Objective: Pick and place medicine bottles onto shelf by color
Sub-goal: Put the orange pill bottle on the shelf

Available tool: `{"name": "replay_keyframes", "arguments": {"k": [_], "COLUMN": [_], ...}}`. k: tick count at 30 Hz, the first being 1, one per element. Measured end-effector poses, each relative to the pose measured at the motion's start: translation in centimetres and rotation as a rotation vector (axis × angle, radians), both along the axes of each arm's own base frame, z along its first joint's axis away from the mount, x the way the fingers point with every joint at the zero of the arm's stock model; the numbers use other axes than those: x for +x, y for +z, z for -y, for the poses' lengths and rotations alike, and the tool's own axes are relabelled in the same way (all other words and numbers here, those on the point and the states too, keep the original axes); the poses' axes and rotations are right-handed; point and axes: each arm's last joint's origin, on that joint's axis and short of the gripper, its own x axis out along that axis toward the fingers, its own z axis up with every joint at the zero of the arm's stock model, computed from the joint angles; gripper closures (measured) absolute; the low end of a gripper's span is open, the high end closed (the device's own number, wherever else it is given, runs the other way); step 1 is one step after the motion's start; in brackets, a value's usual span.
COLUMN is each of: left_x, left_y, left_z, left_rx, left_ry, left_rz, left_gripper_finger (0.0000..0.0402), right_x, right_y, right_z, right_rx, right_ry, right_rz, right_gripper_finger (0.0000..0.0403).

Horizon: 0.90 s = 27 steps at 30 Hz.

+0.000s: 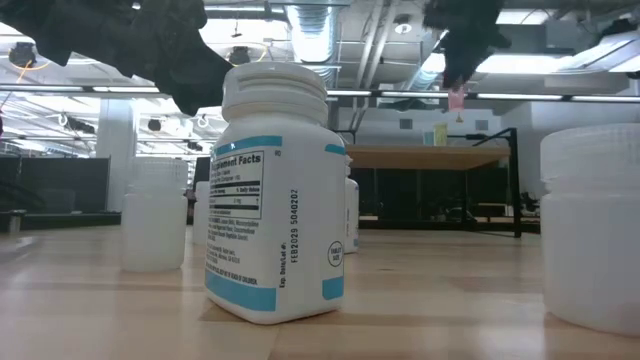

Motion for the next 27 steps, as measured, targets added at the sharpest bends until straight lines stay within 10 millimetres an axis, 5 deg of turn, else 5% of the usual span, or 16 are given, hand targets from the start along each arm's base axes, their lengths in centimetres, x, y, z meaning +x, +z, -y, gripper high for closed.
{"name": "replay_keyframes", "arguments": {"k": [10,20,27], "left_x": [0.0,0.0,0.0], "left_y": [0.0,0.0,0.0], "left_z": [0.0,0.0,0.0], "left_rx": [-0.002,-0.006,-0.011], "left_ry": [0.0,0.001,0.003], "left_rz": [0.001,0.0,0.001], "left_gripper_finger": [0.0182,0.0182,0.0182], "right_x": [1.1,-3.8,-4.0], "right_y": [-2.1,-2.6,-2.1], "right_z": [3.5,1.2,1.1], "right_rx": [0.051,0.037,-0.015], "right_ry": [-0.042,-0.028,0.041], "right_rz": [-0.096,0.031,0.241], "right_gripper_finger": [0.0306,0.0305,0.0305]}}
